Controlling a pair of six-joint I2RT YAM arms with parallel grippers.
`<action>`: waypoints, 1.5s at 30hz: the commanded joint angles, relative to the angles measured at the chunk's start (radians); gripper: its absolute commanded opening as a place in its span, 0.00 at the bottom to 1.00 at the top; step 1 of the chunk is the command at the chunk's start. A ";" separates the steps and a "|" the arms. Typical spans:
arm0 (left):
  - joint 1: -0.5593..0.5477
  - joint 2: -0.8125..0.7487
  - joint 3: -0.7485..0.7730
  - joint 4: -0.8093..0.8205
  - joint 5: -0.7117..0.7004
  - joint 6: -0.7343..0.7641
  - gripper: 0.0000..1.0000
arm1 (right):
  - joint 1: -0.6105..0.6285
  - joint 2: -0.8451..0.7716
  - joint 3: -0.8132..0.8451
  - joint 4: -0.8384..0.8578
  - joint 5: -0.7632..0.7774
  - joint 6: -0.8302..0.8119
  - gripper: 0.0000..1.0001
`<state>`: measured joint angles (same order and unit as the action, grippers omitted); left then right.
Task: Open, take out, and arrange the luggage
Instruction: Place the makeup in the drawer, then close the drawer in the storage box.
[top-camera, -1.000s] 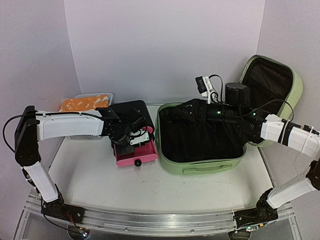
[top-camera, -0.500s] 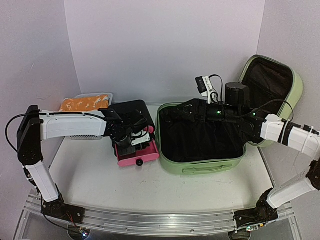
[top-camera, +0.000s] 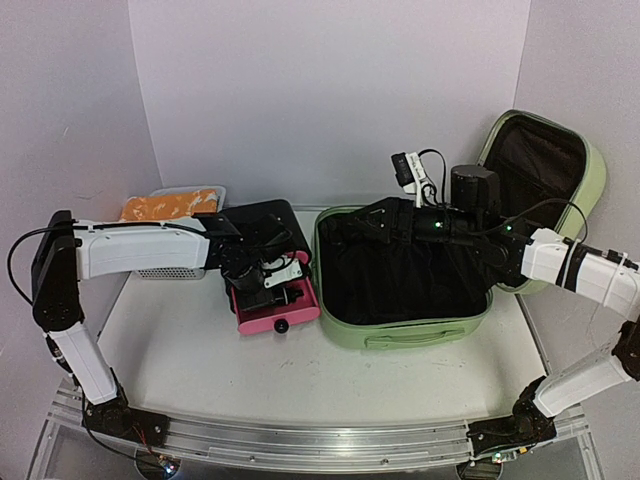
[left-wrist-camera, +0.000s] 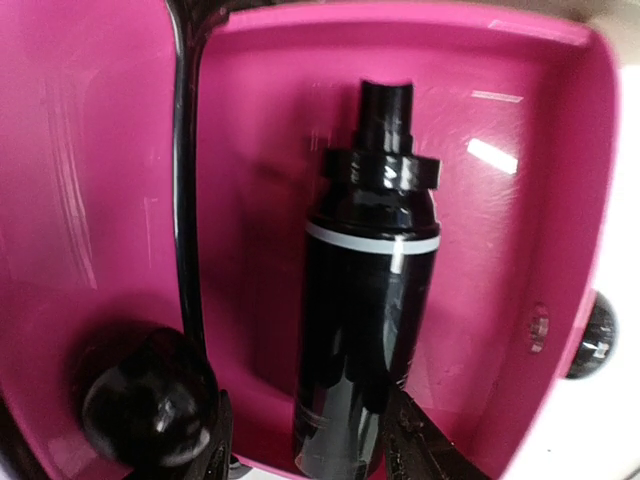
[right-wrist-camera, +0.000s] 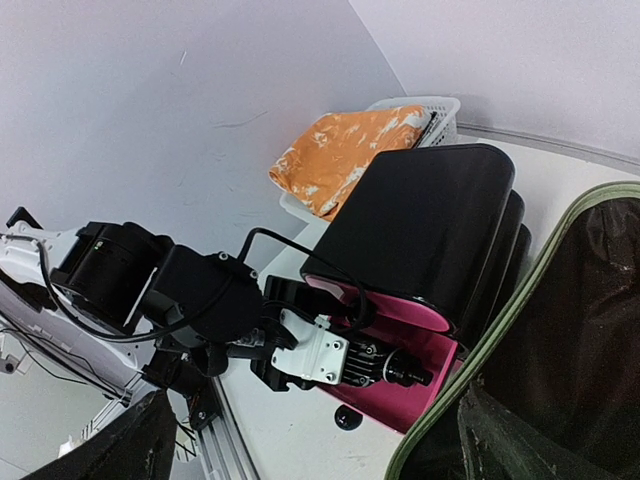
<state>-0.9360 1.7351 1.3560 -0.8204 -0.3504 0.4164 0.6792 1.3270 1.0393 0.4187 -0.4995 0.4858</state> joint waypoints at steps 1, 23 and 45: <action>-0.003 -0.079 0.067 0.017 0.074 -0.034 0.52 | -0.004 -0.015 0.010 0.038 -0.020 -0.007 0.97; -0.073 -0.267 0.004 0.003 0.408 -0.733 0.56 | -0.006 -0.008 0.025 0.038 0.009 -0.006 0.97; -0.242 -0.078 -0.157 0.146 0.021 -1.560 0.52 | -0.011 -0.360 -0.169 0.045 0.456 0.034 0.98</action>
<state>-1.1728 1.6402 1.2335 -0.7361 -0.2253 -1.0019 0.6720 1.0546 0.9031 0.4156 -0.1425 0.5068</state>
